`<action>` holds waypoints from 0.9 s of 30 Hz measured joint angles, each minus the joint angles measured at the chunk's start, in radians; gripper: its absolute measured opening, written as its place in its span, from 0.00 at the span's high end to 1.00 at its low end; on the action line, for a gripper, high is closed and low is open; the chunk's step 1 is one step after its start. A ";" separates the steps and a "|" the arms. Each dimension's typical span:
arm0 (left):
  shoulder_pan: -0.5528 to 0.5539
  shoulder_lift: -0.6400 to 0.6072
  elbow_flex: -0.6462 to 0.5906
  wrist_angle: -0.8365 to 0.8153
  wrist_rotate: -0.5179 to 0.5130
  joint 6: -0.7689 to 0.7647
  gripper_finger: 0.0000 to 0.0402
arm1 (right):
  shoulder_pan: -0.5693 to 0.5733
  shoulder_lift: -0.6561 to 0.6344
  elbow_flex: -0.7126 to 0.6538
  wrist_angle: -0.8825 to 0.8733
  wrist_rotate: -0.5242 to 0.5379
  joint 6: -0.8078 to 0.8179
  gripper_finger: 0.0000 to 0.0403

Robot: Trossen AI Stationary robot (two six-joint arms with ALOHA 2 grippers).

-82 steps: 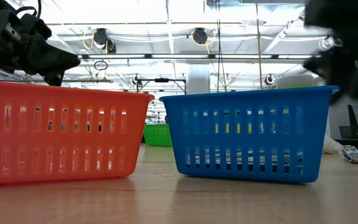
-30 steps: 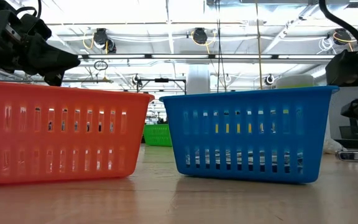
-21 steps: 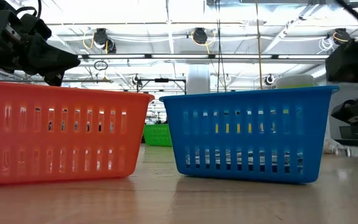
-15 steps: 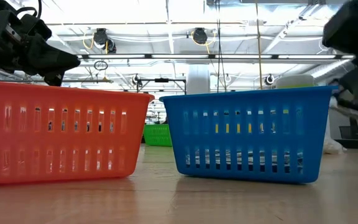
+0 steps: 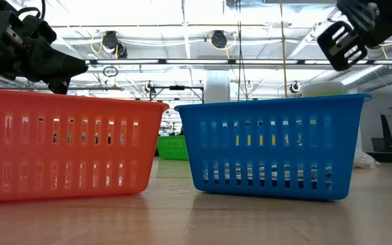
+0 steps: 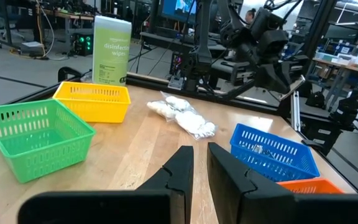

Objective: Pick & Place Travel size toiletries
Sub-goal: Put the silver nail cutter into the blue bin

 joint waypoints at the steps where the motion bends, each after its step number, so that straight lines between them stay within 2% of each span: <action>1: 0.000 0.000 0.000 0.000 0.000 0.000 0.89 | 0.001 0.000 0.011 -0.024 -0.001 -0.005 0.93; 8: 0.000 0.000 0.000 0.000 0.000 0.000 0.89 | -0.006 0.032 0.213 -0.339 -0.002 -0.042 0.92; 13: 0.000 0.000 0.000 0.000 0.000 0.000 0.89 | -0.021 0.122 0.383 -0.482 -0.003 -0.100 0.93; 20: 0.000 0.000 0.000 0.000 0.000 0.000 0.89 | -0.065 0.307 0.505 -0.515 -0.129 -0.146 0.91; 27: 0.000 0.000 0.000 0.000 0.000 0.000 0.89 | -0.099 0.409 0.510 -0.536 -0.158 -0.127 0.92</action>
